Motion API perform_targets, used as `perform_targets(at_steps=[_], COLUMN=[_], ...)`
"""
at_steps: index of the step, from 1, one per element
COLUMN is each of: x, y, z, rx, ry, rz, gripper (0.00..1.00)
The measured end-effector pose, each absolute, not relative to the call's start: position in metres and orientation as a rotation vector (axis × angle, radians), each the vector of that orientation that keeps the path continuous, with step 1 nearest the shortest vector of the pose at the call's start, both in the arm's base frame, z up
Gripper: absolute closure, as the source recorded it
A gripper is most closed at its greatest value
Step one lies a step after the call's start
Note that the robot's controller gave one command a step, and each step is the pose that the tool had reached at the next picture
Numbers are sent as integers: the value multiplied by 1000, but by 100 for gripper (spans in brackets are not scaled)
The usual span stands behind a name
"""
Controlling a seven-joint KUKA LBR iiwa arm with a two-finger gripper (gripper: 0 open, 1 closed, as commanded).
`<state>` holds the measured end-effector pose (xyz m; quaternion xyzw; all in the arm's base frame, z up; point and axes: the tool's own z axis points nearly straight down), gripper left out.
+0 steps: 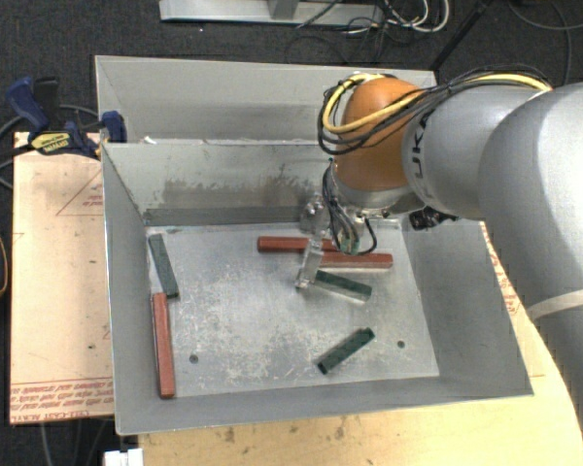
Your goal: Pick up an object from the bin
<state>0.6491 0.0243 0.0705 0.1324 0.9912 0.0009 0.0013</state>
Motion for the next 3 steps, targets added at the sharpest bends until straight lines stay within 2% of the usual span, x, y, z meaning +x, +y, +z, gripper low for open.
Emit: perform_targets(at_steps=[1, 2, 3], x=[650, 650, 648], y=[24, 29, 29], z=[71, 198, 194], rx=[416, 152, 154], ry=[3110, 3126, 3134], rz=[4, 2, 2], gripper=[100, 100, 0])
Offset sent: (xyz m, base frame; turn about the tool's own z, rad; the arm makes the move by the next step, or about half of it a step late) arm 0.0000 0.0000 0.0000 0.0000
